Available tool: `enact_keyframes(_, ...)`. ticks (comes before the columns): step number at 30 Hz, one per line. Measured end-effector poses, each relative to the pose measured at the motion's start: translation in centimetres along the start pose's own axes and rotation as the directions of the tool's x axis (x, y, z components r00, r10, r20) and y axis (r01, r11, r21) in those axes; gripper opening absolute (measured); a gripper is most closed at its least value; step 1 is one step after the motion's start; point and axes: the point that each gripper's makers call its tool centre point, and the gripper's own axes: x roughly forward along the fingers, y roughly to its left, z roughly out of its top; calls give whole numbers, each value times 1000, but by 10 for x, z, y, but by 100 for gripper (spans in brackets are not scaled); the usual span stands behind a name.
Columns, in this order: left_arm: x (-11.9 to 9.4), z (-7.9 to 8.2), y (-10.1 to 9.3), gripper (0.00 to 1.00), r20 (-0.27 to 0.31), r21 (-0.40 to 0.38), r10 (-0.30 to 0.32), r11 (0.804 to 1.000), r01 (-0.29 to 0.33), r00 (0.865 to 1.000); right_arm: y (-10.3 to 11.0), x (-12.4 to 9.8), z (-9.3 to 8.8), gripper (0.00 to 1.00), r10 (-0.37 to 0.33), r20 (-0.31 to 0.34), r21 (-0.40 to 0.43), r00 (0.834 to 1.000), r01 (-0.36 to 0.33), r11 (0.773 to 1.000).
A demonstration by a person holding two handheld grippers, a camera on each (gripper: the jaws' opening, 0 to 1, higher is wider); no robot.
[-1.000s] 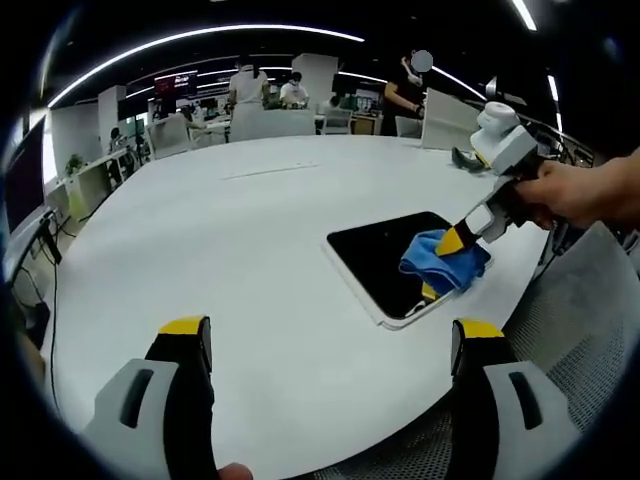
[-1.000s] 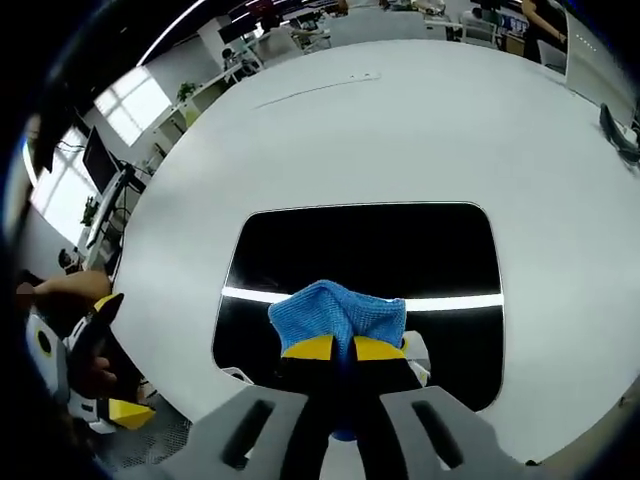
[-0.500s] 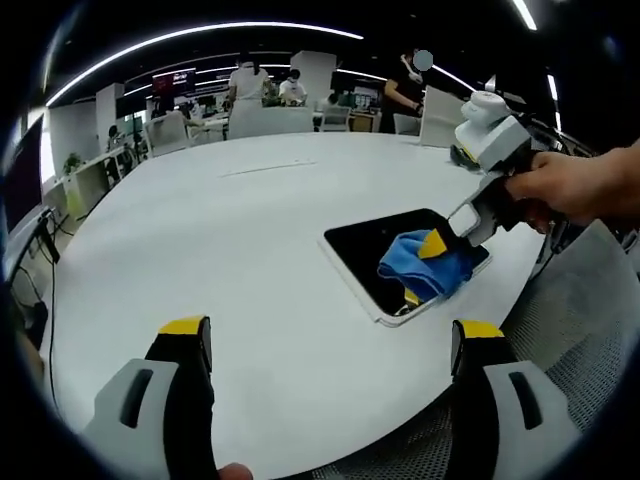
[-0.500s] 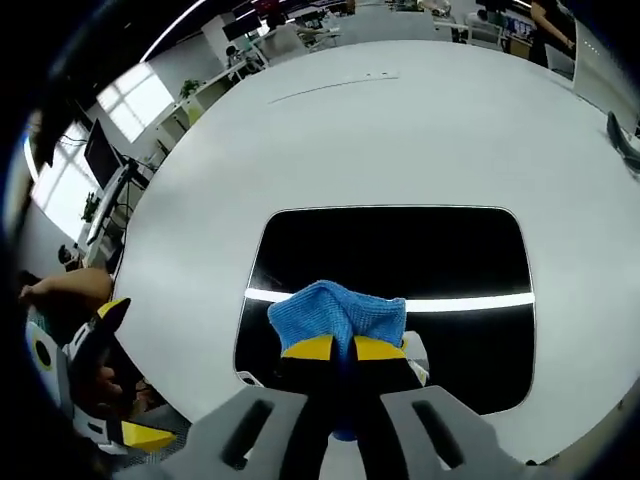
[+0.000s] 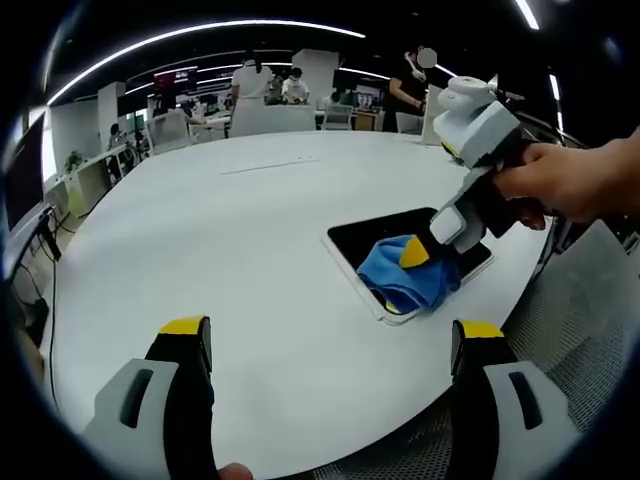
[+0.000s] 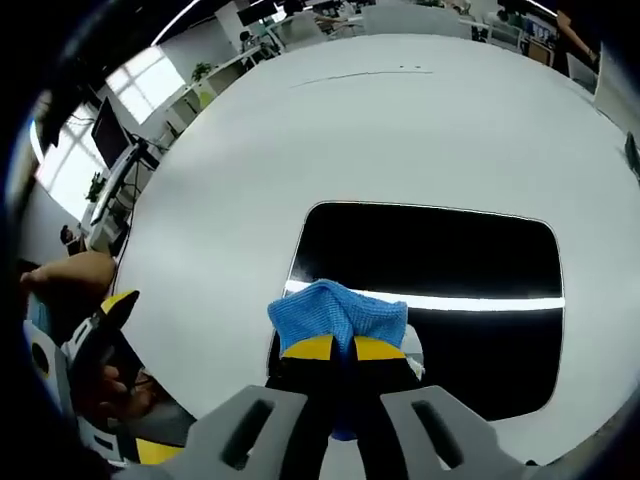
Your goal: Wipe the mirror surface with the cleaning cloth until all visible marks leave the cleaned area.
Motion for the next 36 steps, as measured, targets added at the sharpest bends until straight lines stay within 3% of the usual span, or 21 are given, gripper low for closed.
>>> enact_keyframes(6,2,1,2,99,-4,23,5,1000,-5,1000,14,8,5,0,31,-24,55,999,-30,998)
enact_keyframes(9,-3,-5,18,99,-21,-54,78,995,-79,997,17,9,5,0,34,-16,46,999,-33,998)
enact_keyframes(12,1,-3,7,99,-16,-5,29,1000,-29,999,17,7,4,0,43,-15,51,999,-43,998)
enact_keyframes(14,1,-2,8,99,-10,-4,34,999,-34,999,16,7,5,0,77,-22,-27,997,-77,997)
enact_keyframes(18,-1,-1,13,99,4,-19,50,999,-50,999,15,9,6,0,78,-36,27,996,-77,997)
enact_keyframes(22,0,-1,14,99,3,-20,53,998,-53,999,16,6,6,0,66,-30,-13,997,-66,998)
enact_keyframes(28,-5,7,22,99,46,-20,93,996,-92,995,10,20,24,0,70,-9,-24,998,-70,997)
enact_keyframes(36,-3,5,19,99,35,-19,85,996,-84,996,5,22,44,0,67,7,-55,998,-66,996)
